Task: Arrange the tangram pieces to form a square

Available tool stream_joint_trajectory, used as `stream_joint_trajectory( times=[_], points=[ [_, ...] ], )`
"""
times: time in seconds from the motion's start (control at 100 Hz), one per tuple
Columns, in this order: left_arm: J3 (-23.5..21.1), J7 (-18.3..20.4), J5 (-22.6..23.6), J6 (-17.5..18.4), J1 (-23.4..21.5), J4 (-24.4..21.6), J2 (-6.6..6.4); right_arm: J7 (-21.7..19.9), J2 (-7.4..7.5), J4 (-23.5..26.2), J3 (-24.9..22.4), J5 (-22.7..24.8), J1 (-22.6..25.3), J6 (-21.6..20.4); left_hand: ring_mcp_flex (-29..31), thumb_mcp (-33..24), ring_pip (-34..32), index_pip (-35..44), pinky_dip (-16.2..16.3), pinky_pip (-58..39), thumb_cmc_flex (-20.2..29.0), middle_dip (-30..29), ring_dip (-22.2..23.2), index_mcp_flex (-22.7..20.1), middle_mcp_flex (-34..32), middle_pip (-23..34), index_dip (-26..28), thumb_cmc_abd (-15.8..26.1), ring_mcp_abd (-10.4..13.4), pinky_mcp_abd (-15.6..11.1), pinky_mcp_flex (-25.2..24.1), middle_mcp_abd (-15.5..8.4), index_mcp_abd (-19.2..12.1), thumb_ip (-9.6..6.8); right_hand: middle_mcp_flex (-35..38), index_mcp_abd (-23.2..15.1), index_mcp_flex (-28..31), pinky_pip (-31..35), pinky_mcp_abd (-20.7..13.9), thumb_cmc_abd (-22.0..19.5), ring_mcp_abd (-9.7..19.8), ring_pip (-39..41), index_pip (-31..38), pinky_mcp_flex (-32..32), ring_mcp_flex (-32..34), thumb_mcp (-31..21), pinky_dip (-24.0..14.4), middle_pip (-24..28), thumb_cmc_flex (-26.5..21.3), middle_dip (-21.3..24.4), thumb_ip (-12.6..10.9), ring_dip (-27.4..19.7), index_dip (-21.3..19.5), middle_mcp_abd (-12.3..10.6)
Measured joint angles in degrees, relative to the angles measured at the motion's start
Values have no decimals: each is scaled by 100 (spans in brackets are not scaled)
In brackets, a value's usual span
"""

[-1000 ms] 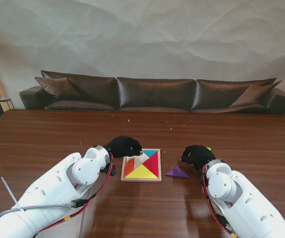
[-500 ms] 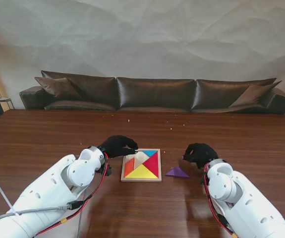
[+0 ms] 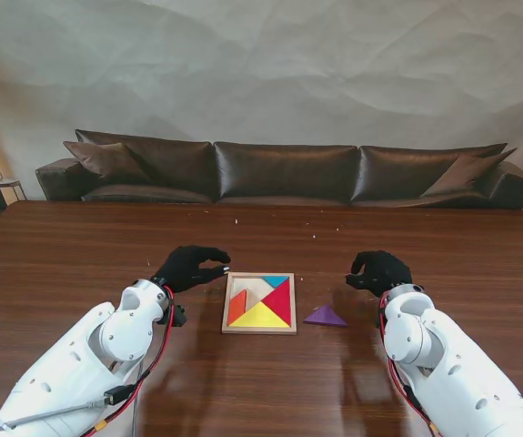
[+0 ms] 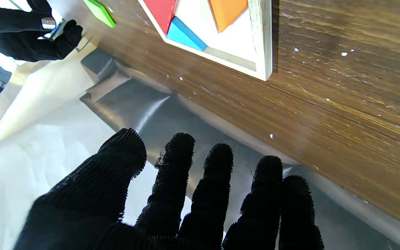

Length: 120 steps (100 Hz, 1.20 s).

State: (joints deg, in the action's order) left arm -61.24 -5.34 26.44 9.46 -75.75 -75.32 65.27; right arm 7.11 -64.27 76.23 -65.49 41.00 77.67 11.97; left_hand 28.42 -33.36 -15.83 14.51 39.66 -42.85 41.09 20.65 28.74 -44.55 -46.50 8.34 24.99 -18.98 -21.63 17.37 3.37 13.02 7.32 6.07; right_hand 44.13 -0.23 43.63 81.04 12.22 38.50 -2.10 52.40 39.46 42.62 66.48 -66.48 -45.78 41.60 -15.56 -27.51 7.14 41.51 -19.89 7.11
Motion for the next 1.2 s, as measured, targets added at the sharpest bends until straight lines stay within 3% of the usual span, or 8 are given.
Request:
stream_joint_trajectory(
  times=[0.16,0.3,0.59,0.71,0.83,0.95,1.03,1.2],
  points=[
    [-100,-4,-84,24,-162,-4,10,-18,33,-92,91,345,-158,90,-44,0,123,-26,-7,187,0,-8,-19,75,66,-23,-8,-1,0,24,-12,12,0,0,-324,-9,-212,0,-64,235,35,-2,-53,-4,-187,-21,0,-86,0,157,5,-54,0,71],
    [-134,-118,-135,79,-273,-5,24,-351,115,-145,190,662,-327,238,-72,-1,176,-30,-7,350,0,-8,-22,85,66,-25,-15,-1,-4,50,-17,13,7,0,-626,-4,-502,0,-68,429,69,-9,-75,-5,-356,-118,0,-66,2,320,46,-103,4,105],
    [-265,-26,-126,69,-432,-120,17,-869,278,-657,563,1018,-884,336,-86,-1,257,-38,-7,772,0,-8,-83,86,66,-27,-43,-1,-5,61,-64,14,63,0,-1132,-73,-1278,0,-142,1496,146,-11,9,-7,-522,-521,0,-56,-52,500,228,-186,4,109],
    [-316,-4,-118,45,-489,-176,11,-952,317,-894,749,1043,-1076,386,-89,-1,270,-43,4,855,0,-7,-86,86,66,-27,-52,-1,-7,62,-65,14,75,0,-1199,-178,-1597,0,-206,1867,192,-46,-51,-8,-584,-652,0,-34,-101,505,276,-232,4,-18],
    [-330,-4,-123,40,-513,-188,8,-937,336,-1188,1037,1042,-1288,438,-89,12,271,-43,15,995,0,-7,-89,86,66,-27,-53,-1,-8,63,-66,18,76,0,-1199,-335,-1933,-45,-220,1859,223,-46,-45,-8,-584,-706,0,17,-103,505,333,-232,4,-185],
    [-344,0,-123,36,-530,-204,4,-860,327,-1473,1289,1000,-1475,552,-207,18,292,-44,64,1146,0,-7,-91,86,66,-27,-54,-1,-23,67,-66,39,79,0,-1344,-356,-1933,-77,-228,1859,224,-59,-45,-8,-584,-707,0,17,-101,508,383,-232,4,-194],
    [-350,31,-126,16,-540,-223,-1,-809,318,-1673,1467,901,-1609,588,-205,92,314,-44,272,1419,0,-7,-93,86,66,-27,-55,-1,-30,74,-42,43,88,0,-1485,-362,-1933,-79,-229,1859,229,-62,-45,-8,-584,-707,0,30,-87,519,383,-232,4,-196],
    [-356,98,-146,-14,-556,-257,-12,-588,245,-2174,1798,673,-1902,599,-205,125,330,-44,283,1710,0,-7,-94,86,66,-27,-57,-1,-30,76,76,44,123,-1,-1563,-368,-2119,-79,-285,1859,269,-90,-43,-8,-706,-707,0,18,-84,548,383,-232,6,-196]
  ],
)
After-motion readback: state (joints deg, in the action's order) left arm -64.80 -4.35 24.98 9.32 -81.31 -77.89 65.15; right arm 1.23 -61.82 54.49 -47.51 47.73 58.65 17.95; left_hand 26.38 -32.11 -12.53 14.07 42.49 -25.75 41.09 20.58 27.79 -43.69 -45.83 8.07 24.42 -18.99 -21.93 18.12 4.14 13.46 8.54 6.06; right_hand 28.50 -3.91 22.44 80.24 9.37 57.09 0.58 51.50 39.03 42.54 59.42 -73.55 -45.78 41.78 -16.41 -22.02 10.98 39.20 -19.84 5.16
